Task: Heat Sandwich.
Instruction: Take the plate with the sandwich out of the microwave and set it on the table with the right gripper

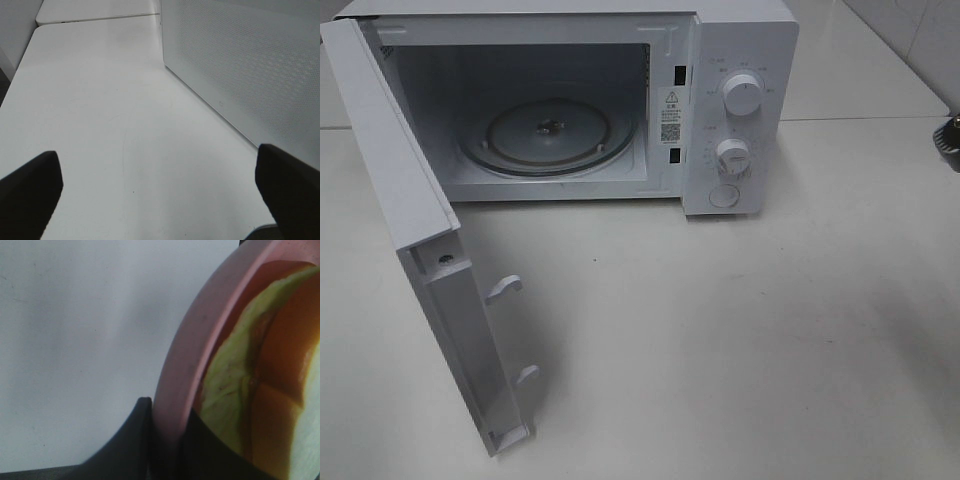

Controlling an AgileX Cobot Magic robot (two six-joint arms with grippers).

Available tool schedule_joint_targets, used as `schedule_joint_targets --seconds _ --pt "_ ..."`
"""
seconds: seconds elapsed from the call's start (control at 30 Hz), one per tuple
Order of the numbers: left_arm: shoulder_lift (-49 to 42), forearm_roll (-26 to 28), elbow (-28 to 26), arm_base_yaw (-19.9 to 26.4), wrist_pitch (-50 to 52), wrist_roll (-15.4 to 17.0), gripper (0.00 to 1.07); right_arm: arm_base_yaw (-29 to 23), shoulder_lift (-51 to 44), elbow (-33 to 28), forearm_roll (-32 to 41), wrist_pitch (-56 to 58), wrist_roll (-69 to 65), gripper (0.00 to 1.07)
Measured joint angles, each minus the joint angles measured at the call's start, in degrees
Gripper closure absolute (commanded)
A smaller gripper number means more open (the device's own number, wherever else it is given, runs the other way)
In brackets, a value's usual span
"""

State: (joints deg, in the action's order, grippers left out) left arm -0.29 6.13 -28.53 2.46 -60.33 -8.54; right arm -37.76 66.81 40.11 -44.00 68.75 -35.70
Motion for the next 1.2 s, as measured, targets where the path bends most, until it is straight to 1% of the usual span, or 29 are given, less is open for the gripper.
schedule_joint_targets --seconds 0.37,0.97,1.2 --pt "0.0 0.0 0.0 0.0 0.0 0.0 0.05 0.0 6.9 0.2 -0.1 -0.2 -4.1 1.05" --pt "0.0 0.0 0.0 0.0 0.0 0.0 0.05 0.0 18.2 0.2 -1.0 -7.0 -11.2 1.05" --pt "0.0 0.0 0.0 0.0 0.0 0.0 0.05 0.0 23.2 0.2 -3.3 -9.5 -14.7 1.04"
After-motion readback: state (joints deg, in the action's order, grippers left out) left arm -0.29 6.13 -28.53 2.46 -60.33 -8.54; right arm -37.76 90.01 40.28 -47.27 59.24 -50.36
